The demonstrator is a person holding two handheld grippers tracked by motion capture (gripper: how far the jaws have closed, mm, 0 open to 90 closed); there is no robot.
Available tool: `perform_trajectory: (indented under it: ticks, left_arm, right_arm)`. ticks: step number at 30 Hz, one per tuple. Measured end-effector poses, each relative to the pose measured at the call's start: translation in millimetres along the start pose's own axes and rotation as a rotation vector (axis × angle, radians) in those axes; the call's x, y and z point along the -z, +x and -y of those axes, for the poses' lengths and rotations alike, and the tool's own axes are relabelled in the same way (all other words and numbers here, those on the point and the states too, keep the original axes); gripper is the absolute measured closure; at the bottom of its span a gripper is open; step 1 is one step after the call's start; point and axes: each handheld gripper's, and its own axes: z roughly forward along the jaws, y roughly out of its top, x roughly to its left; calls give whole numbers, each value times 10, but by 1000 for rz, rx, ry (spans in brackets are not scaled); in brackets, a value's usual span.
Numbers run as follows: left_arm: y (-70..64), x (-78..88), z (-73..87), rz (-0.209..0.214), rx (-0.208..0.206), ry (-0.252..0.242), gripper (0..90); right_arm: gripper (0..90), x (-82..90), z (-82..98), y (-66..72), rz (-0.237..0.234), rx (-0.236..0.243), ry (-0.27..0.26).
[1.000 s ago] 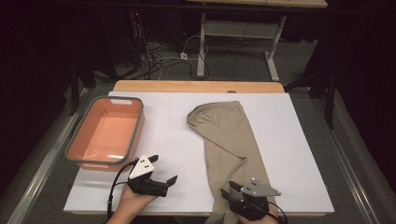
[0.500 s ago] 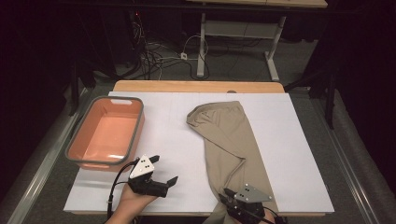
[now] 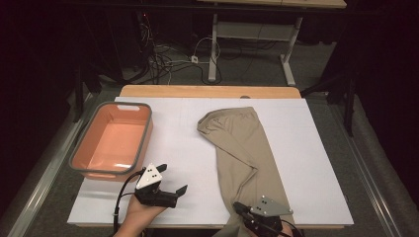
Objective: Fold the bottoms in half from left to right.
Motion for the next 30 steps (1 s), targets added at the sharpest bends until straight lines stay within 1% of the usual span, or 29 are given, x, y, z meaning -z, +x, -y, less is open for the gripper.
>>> perform_trajectory:
  ticks: [4,6,8,11,15,17,22,24,27,30]
  left_arm:
    - [-3,2,2,1,-3,-3,0]
    - [0,3,2,2,-3,-4,0]
    - [3,0,0,7,-1,0,0]
    - [7,-11,-6,13,1,6,0]
    - [15,-27,-17,24,-2,19,0]
    - [21,-28,-19,29,4,19,0]
    - [18,-10,-8,26,1,3,0]
    - [16,-7,-6,22,4,-1,0]
    - [17,-14,-10,24,1,4,0]
    - [14,-21,-14,23,0,11,0]
  right_arm:
    - [879,33,-4,-9,2,-3,-12]
    - [879,62,-3,-19,4,-16,-22]
    - [878,113,7,-34,4,-29,-35]
    - [879,214,44,-76,26,-35,-46]
    - [879,368,130,-178,49,-70,-57]
    - [879,444,176,-245,65,-92,-60]
    - [879,610,265,-431,103,-149,-81]
    - [879,644,298,-480,114,-161,-80]
    - [879,692,356,-546,126,-188,-79]
    - [879,729,409,-589,141,-197,-71]
